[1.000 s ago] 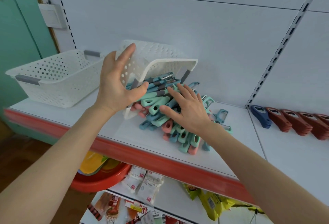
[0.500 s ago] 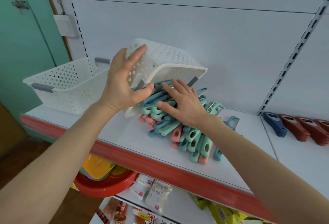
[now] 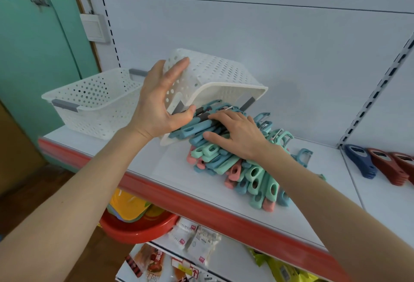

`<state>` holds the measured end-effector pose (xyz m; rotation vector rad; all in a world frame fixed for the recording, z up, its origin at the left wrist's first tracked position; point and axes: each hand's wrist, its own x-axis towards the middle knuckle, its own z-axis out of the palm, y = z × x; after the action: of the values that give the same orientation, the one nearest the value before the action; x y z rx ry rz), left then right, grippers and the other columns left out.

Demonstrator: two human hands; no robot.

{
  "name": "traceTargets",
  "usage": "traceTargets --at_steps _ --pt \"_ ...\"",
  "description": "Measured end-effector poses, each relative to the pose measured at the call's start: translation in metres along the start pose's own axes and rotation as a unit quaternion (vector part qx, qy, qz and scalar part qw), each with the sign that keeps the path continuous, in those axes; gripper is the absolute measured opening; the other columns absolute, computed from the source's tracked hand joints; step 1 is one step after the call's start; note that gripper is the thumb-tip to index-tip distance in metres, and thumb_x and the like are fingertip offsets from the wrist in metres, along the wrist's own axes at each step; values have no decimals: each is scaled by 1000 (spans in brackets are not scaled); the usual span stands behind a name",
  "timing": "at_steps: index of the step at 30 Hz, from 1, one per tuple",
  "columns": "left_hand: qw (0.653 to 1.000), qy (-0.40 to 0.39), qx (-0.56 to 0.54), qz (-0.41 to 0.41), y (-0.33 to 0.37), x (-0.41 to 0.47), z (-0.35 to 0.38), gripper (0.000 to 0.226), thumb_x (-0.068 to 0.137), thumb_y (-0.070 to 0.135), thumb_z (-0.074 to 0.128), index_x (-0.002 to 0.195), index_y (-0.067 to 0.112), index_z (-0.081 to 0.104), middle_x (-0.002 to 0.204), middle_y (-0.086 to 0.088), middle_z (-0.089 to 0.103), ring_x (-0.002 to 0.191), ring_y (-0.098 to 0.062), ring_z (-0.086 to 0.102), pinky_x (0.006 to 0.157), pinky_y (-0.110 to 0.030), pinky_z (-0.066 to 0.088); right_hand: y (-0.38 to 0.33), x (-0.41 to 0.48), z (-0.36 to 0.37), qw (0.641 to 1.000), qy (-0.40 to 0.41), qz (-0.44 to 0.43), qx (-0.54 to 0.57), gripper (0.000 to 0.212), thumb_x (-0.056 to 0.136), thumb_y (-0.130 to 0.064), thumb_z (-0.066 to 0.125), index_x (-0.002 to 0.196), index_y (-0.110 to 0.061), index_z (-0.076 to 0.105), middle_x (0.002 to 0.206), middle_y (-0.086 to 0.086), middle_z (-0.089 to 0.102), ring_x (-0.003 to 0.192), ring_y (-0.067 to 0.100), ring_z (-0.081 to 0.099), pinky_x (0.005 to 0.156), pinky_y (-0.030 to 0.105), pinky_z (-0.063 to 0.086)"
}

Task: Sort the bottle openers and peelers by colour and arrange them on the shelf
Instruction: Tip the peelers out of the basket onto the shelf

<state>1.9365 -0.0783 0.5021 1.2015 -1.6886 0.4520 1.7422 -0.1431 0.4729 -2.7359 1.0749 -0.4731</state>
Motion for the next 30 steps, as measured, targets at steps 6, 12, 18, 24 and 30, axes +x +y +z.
traceTargets --at_steps 6,12,18,24,30 --pt "1000 9 -7 5 -6 2 -7 68 70 36 60 131 19 38 99 -11 45 93 -15 42 88 -8 31 0 -9 -2 1000 15 2 -9 58 86 -62 40 136 -32 40 144 -6 39 134 19 33 111 40 22" --pt "1000 17 0 -3 -11 1 -12 68 69 37 60 131 21 38 108 1 39 103 -19 40 93 0 23 0 -14 -4 998 57 18 25 55 87 -58 46 126 -22 55 134 0 51 129 21 38 110 35 27" --pt "1000 1 -8 -9 -15 6 -15 70 68 39 60 132 23 35 106 -10 41 101 -21 43 92 -11 31 -22 13 6 999 12 -48 -3 60 90 -61 25 138 -29 43 150 -3 33 143 17 16 115 46 13" --pt "1000 5 -1 -1 -23 3 -18 68 69 38 60 131 23 36 103 -10 40 98 -21 43 90 -10 31 -27 20 7 996 -62 -34 -44 40 97 -45 29 127 -32 53 142 -11 42 135 16 28 107 45 24" --pt "1000 16 -6 -2 -25 -3 -15 69 69 36 61 131 20 35 108 1 36 99 -7 36 92 -4 27 -19 8 4 992 -77 27 -94 43 95 -48 27 112 -28 60 121 -4 57 117 24 42 101 46 31"
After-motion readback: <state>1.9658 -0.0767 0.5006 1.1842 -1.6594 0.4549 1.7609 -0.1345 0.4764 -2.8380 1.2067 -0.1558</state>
